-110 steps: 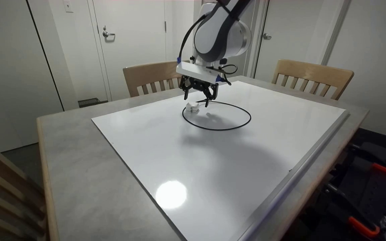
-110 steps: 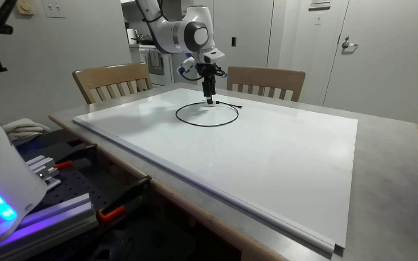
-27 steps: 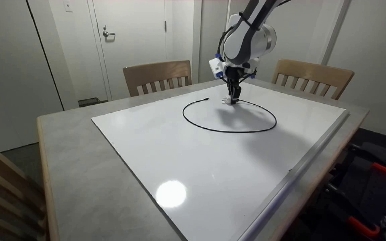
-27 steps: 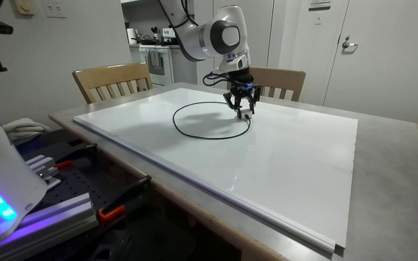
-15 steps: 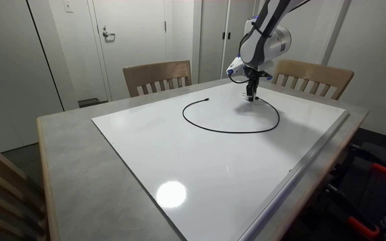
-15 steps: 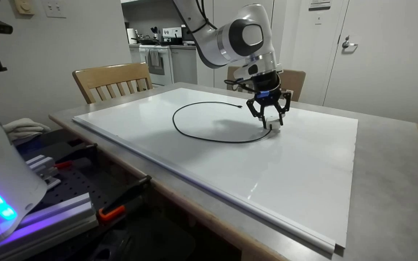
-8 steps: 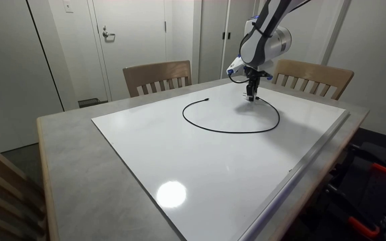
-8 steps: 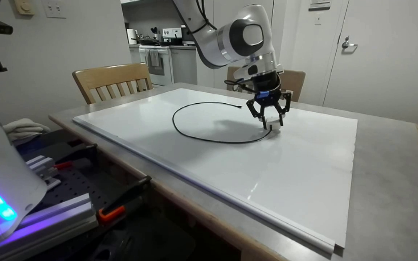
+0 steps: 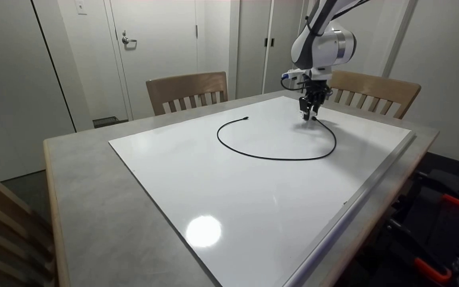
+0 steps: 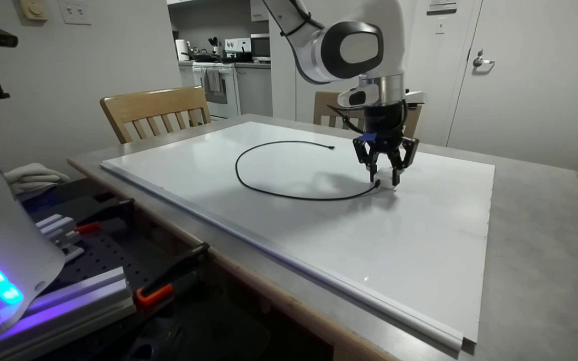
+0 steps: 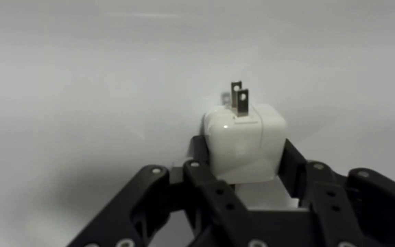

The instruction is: Straighten the charger

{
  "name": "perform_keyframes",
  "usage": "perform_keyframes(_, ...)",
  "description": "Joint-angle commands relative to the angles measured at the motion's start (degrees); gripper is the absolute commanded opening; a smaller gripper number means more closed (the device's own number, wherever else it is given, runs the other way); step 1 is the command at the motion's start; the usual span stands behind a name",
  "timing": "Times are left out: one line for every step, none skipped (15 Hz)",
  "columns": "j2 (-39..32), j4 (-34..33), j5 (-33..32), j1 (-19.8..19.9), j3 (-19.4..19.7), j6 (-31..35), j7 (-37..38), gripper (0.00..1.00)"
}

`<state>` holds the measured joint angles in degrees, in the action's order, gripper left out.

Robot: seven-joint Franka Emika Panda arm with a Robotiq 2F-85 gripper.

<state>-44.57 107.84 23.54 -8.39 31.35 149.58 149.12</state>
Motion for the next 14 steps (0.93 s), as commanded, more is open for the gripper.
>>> perform_keyframes(-2.7,-0.3,12.1,-1.1,3.8,-2.1,0.0,0.27)
perform_keyframes(-3.6,-0.3,16.4,-2.2,5.7,-3.0,0.0,0.27)
perform_keyframes(-5.2,-0.5,20.9,-4.5,9.0,-4.6,-0.1,0.27)
perform_keyframes(-6.7,-0.4,25.4,-6.4,11.9,-6.1,-0.1,0.27)
perform_keyframes(-8.8,0.1,30.0,-9.3,15.9,-7.7,-0.1,0.27)
perform_keyframes(-10.8,0.6,34.8,-11.7,19.2,-9.6,-0.2,0.27)
perform_keyframes(-13.5,1.2,39.7,-14.5,23.2,-12.1,-0.2,0.27)
perform_keyframes(-7.8,0.5,33.1,-9.6,17.0,-9.4,-0.2,0.52)
perform_keyframes(-9.9,0.8,36.1,-11.7,19.9,-10.9,-0.2,0.52)
perform_keyframes(-11.3,0.9,37.5,-13.0,21.5,-11.2,-0.1,0.52)
perform_keyframes(-12.0,0.9,37.9,-13.8,22.1,-11.3,0.0,0.52)
perform_keyframes(-12.3,1.0,37.9,-14.1,22.3,-11.3,0.1,0.52)
perform_keyframes(-13.1,0.9,38.8,-14.5,23.2,-11.9,0.1,0.27)
perform_keyframes(-13.7,0.8,39.7,-14.6,23.6,-12.1,0.1,0.27)
